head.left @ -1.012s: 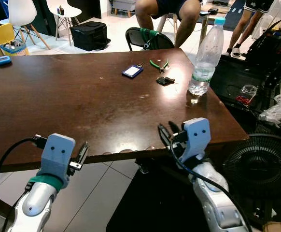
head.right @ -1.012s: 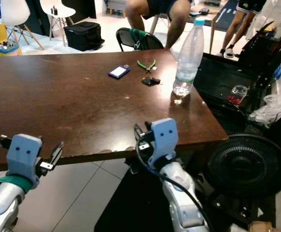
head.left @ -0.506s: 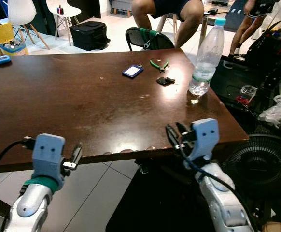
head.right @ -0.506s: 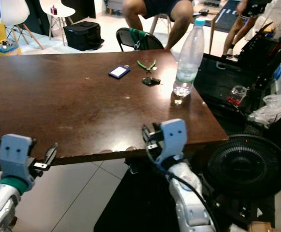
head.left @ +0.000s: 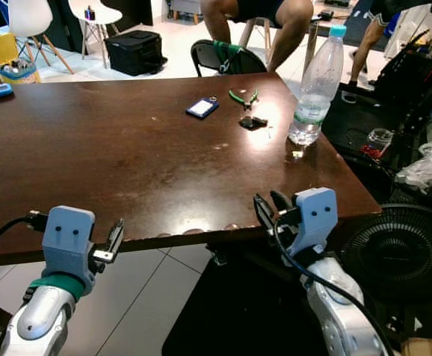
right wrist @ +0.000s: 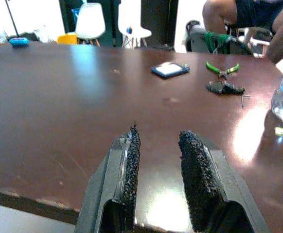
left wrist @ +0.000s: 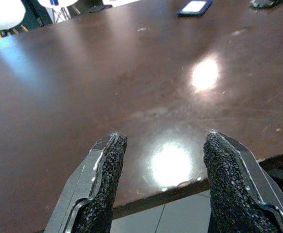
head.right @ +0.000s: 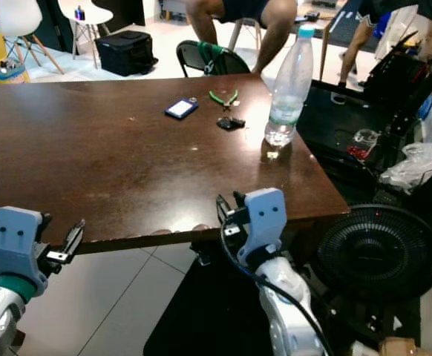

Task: Hang keys on a hook

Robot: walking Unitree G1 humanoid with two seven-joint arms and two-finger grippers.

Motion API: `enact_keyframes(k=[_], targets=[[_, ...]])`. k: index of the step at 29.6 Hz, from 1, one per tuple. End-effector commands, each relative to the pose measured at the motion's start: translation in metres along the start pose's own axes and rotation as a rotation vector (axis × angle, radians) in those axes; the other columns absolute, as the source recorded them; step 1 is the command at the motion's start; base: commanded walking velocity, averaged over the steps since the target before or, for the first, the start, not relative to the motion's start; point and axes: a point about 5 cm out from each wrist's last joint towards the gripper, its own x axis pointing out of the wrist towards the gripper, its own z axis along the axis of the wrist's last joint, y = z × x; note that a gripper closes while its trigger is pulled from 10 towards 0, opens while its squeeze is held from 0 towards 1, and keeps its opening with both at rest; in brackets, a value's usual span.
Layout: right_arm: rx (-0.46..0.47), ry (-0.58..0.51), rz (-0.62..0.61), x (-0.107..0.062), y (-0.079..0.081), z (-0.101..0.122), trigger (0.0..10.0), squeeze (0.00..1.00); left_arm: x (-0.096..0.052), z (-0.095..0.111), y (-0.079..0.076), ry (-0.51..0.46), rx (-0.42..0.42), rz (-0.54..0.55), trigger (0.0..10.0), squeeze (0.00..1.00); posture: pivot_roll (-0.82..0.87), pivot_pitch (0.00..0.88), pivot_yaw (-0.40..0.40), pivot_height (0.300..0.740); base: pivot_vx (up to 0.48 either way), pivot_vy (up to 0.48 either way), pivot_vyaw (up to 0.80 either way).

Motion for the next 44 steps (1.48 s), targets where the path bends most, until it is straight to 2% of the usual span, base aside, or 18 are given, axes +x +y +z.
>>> enact_keyframes(k=[1, 6, 16, 18, 28, 29, 32, 35, 38, 39, 44], targets=[[0.006, 0.004, 0.013, -0.001, 0.004, 0.001, 10.0, 0.00, -0.002, -0.003, -0.002, 0.016, 0.010, -0.011, 10.0, 0.00, -0.06, 0.034, 0.092, 0.740, 0.000, 0.000, 0.00], [-0.025, 0.011, 0.028, -0.001, 0.007, 0.001, 10.0, 0.00, 0.001, 0.001, -0.005, 0.006, 0.001, -0.029, 10.0, 0.00, -0.08, 0.025, 0.096, 0.740, 0.000, 0.000, 0.00], [-0.019, 0.055, 0.031, 0.003, 0.004, -0.007, 10.0, 0.00, 0.008, 0.002, -0.015, -0.007, 0.002, -0.047, 10.0, 0.00, -0.08, 0.025, 0.078, 0.740, 0.000, 0.000, 0.00], [-0.019, 0.065, 0.040, 0.002, 0.004, -0.009, 10.0, 0.00, 0.013, 0.004, -0.016, -0.008, -0.028, -0.033, 10.0, 0.00, -0.08, 0.023, 0.074, 0.740, 0.000, 0.000, 0.00], [-0.011, 0.075, 0.046, 0.006, 0.004, -0.012, 10.0, 0.00, 0.015, 0.005, -0.015, -0.003, -0.039, -0.016, 10.0, 0.00, -0.06, 0.030, 0.064, 0.740, 0.000, 0.000, 0.00], [-0.003, 0.085, 0.049, 0.010, 0.005, -0.014, 10.0, 0.00, 0.013, 0.002, -0.017, -0.007, 0.009, -0.024, 10.0, 0.00, -0.05, 0.029, 0.049, 0.740, 0.000, 0.000, 0.00], [-0.002, 0.090, 0.052, 0.011, 0.005, -0.016, 10.0, 0.00, 0.016, 0.005, -0.016, -0.013, -0.005, -0.011, 10.0, 0.00, -0.05, 0.034, 0.046, 0.740, 0.000, 0.000, 0.00], [-0.002, 0.097, 0.058, 0.012, 0.004, -0.018, 10.0, 0.00, 0.011, 0.006, -0.017, -0.023, 0.027, -0.014, 10.0, 0.00, -0.05, 0.028, 0.048, 0.740, 0.000, 0.000, 0.00], [0.005, 0.101, 0.057, 0.012, 0.004, -0.018, 10.0, 0.00, 0.009, 0.000, -0.018, -0.005, 0.033, -0.011, 10.0, 0.00, -0.04, 0.034, 0.041, 0.740, 0.000, 0.000, 0.00], [0.004, 0.103, 0.059, 0.012, 0.004, -0.019, 10.0, 0.00, 0.012, 0.001, -0.015, 0.002, 0.003, 0.004, 10.0, 0.00, -0.04, 0.033, 0.043, 0.740, 0.000, 0.000, 0.00], [0.006, 0.105, 0.058, 0.011, 0.004, -0.019, 10.0, 0.00, 0.008, 0.001, -0.016, -0.003, 0.024, -0.006, 10.0, 0.00, -0.05, 0.033, 0.050, 0.740, 0.000, 0.000, 0.00]])
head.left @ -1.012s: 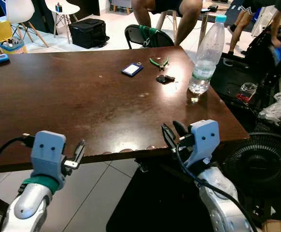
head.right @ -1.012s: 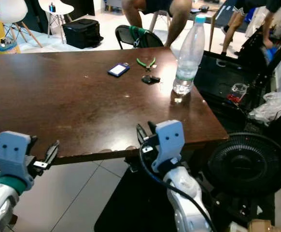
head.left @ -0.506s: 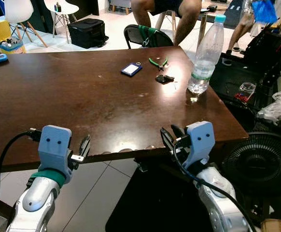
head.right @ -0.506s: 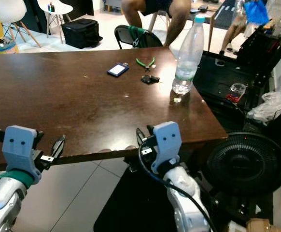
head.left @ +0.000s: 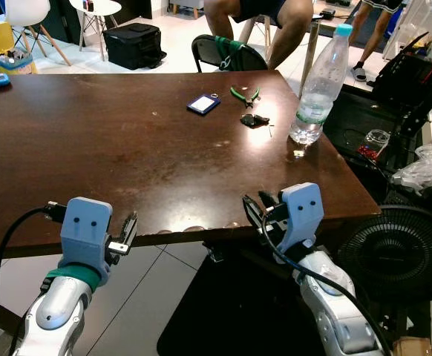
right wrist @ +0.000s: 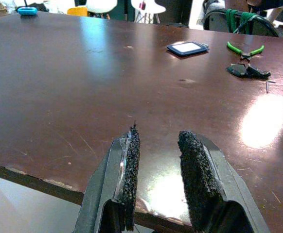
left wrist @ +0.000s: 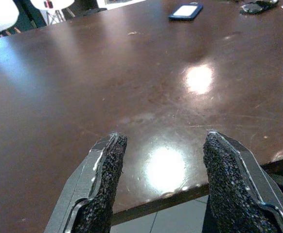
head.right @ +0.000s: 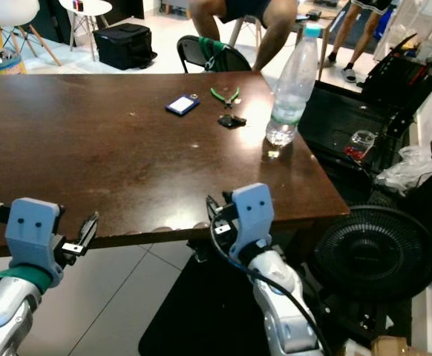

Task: Hang keys on a hook

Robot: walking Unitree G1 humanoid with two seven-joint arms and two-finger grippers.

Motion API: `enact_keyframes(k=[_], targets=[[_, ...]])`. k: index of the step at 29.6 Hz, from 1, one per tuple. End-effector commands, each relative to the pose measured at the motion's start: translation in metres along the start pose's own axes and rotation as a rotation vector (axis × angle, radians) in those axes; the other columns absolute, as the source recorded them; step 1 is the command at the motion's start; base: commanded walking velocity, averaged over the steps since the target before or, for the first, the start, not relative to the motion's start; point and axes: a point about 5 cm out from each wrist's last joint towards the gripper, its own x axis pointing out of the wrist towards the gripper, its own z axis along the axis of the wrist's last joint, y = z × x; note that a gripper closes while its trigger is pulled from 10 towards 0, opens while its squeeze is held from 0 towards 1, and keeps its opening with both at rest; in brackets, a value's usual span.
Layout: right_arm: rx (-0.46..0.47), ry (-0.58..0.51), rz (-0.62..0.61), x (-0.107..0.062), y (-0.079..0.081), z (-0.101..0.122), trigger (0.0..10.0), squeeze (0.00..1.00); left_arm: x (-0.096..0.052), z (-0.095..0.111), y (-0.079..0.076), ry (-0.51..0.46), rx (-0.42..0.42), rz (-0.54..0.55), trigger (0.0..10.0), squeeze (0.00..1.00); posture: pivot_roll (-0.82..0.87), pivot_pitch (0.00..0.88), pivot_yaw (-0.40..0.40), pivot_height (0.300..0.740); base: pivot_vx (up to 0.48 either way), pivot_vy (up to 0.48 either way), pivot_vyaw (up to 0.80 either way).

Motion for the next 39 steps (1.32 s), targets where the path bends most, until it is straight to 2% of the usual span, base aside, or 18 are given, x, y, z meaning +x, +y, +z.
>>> enact_keyframes(k=[1, 12, 21, 39], targets=[[0.012, 0.017, -0.003, -0.002, 0.000, -0.004, 10.0, 0.00, -0.001, -0.001, 0.002, 0.010, -0.005, 0.005, 10.0, 0.00, -0.05, 0.035, 0.049, 0.740, 0.000, 0.000, 0.00], [0.031, 0.022, -0.017, -0.006, 0.000, -0.007, 10.0, 0.00, -0.003, -0.008, 0.000, 0.033, 0.017, -0.012, 10.0, 0.00, -0.07, 0.032, 0.069, 0.740, 0.000, 0.000, 0.00], [0.032, 0.022, -0.046, -0.012, -0.003, -0.007, 10.0, 0.00, 0.001, -0.012, 0.005, 0.059, 0.002, -0.005, 10.0, 0.00, -0.09, 0.037, 0.095, 0.740, 0.000, 0.000, 0.00], [0.027, 0.031, -0.052, -0.011, -0.009, -0.008, 10.0, 0.00, 0.005, -0.011, 0.001, 0.052, -0.007, -0.006, 10.0, 0.00, -0.13, 0.044, 0.084, 0.740, 0.000, 0.000, 0.00]])
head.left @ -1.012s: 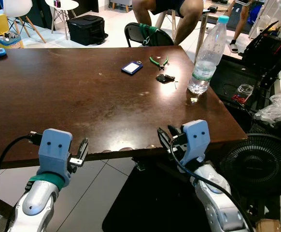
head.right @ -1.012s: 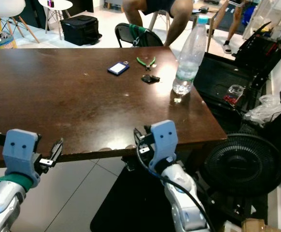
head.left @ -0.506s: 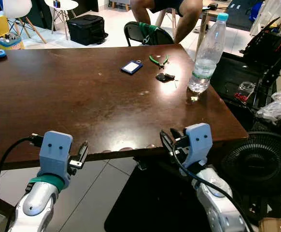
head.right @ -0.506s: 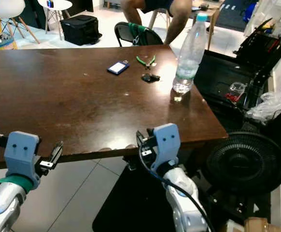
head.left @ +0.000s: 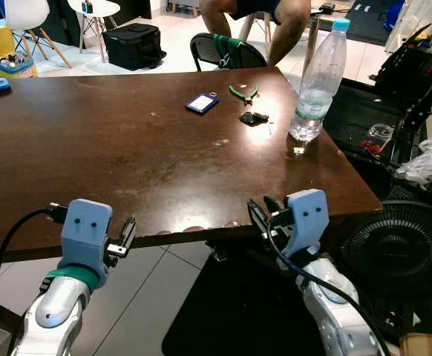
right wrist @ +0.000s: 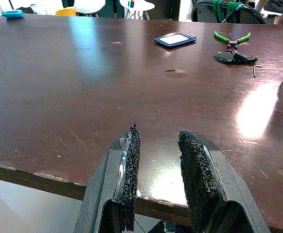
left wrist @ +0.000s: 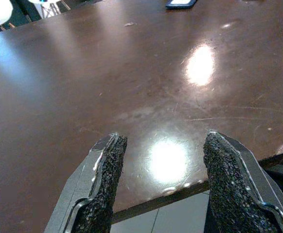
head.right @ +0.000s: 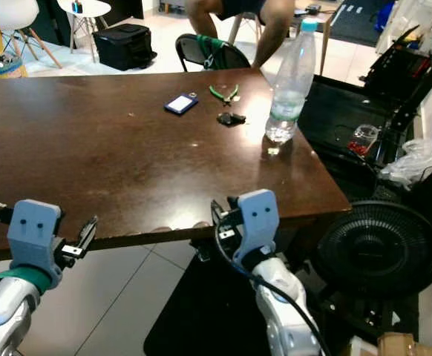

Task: Hang keys on a hook

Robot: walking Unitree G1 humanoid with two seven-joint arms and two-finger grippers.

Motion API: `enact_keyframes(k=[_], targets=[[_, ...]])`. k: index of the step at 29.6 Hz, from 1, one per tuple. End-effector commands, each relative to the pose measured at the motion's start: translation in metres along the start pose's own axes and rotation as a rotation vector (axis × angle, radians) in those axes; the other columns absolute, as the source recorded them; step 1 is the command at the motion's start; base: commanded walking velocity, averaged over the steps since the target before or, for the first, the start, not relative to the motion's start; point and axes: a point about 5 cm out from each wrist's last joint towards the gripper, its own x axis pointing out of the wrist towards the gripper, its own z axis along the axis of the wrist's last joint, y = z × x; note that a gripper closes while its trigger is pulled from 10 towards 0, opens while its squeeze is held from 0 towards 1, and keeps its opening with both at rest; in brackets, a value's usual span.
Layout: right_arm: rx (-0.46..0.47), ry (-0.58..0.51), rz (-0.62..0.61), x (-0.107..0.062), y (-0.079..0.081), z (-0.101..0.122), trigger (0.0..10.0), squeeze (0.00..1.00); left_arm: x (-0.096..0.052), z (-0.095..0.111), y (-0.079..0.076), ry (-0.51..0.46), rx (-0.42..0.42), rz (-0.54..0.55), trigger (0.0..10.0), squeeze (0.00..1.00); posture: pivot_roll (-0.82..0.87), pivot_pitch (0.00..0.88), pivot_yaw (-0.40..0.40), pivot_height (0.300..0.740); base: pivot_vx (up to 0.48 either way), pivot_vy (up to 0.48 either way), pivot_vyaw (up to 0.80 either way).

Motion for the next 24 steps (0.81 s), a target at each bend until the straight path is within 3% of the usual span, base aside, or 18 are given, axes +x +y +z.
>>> enact_keyframes(k=[1, 24], targets=[[0.008, 0.018, -0.007, -0.0011, -0.0036, -0.0033, 10.0, 0.00, 0.0009, -0.0055, -0.0005, 0.023, -0.008, 0.006, 10.0, 0.00, -0.13, 0.044, 0.084, 0.740, 0.000, 0.000, 0.00], [0.013, 0.010, -0.010, 0.0014, 0.0006, -0.0037, 10.0, 0.00, 0.0058, -0.0084, 0.0045, 0.040, -0.004, -0.003, 10.0, 0.00, -0.18, 0.032, 0.152, 0.740, 0.000, 0.000, 0.00]])
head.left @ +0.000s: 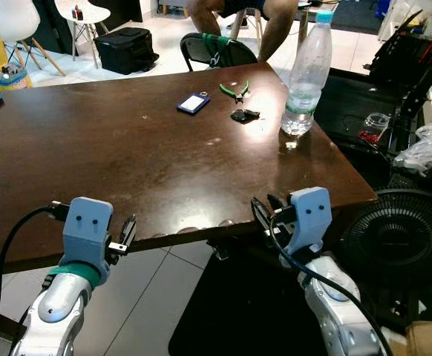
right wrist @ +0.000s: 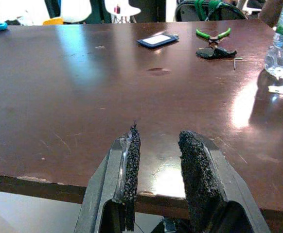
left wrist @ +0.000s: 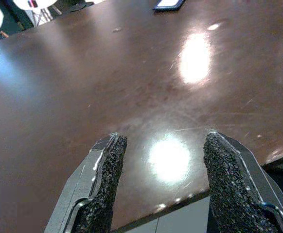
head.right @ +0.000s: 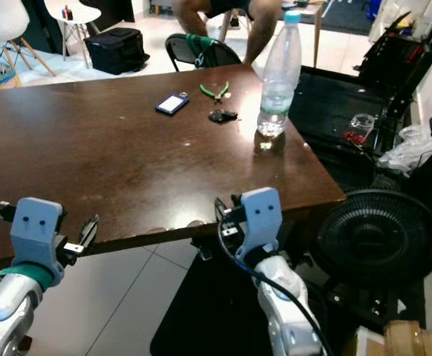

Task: Hang keys on a hook

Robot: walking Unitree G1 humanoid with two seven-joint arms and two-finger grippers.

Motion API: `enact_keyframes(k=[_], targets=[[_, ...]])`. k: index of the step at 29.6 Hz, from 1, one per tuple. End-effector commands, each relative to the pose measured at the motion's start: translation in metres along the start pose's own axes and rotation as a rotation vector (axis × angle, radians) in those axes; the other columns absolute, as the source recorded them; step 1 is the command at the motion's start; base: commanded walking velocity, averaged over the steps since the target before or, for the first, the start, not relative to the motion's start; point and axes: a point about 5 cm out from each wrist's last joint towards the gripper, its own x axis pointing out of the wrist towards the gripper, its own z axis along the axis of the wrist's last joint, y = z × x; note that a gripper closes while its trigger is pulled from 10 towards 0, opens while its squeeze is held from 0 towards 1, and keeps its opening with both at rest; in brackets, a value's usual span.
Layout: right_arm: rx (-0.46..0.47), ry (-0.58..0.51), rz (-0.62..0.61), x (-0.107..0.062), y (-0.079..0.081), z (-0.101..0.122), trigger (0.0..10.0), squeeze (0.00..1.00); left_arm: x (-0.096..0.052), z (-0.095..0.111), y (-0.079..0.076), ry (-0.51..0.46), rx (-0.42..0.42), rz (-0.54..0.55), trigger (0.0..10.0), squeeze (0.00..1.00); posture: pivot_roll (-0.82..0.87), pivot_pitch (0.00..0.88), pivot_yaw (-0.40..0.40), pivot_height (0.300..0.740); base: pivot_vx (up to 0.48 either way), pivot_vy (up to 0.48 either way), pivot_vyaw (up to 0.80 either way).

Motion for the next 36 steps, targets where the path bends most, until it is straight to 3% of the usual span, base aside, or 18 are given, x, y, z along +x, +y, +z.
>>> enact_keyframes(k=[1, 13, 28, 30, 31, 36], targets=[[0.007, 0.011, -0.002, 0.000, 0.001, -0.004, 10.0, 0.00, -0.001, -0.007, 0.004, 0.030, 0.000, 0.006, 10.0, 0.00, -0.18, 0.031, 0.153, 0.740, 0.000, 0.000, 0.00], [0.009, 0.008, -0.013, 0.001, -0.002, -0.002, 10.0, 0.00, 0.003, -0.005, 0.009, 0.024, 0.005, 0.030, 10.0, 0.00, -0.10, 0.045, 0.127, 0.740, 0.000, 0.000, 0.00], [0.017, 0.008, 0.006, 0.002, -0.002, 0.000, 10.0, 0.00, -0.005, -0.006, 0.012, 0.025, -0.021, 0.063, 10.0, 0.00, -0.08, 0.046, 0.084, 0.740, 0.000, 0.000, 0.00], [0.021, 0.002, 0.038, 0.007, 0.006, 0.001, 10.0, 0.00, -0.002, -0.003, 0.005, 0.008, -0.023, 0.046, 10.0, 0.00, -0.06, 0.043, 0.065, 0.740, 0.000, 0.000, 0.00], [0.025, -0.003, 0.081, 0.015, 0.016, 0.003, 10.0, 0.00, 0.002, 0.002, -0.006, -0.016, -0.024, 0.022, 10.0, 0.00, -0.07, 0.032, 0.061, 0.740, 0.000, 0.000, 0.00], [0.035, 0.002, 0.090, 0.017, 0.017, 0.002, 10.0, 0.00, 0.003, 0.003, -0.009, -0.021, -0.028, 0.023, 10.0, 0.00, -0.07, 0.030, 0.055, 0.740, 0.000, 0.000, 0.00]])
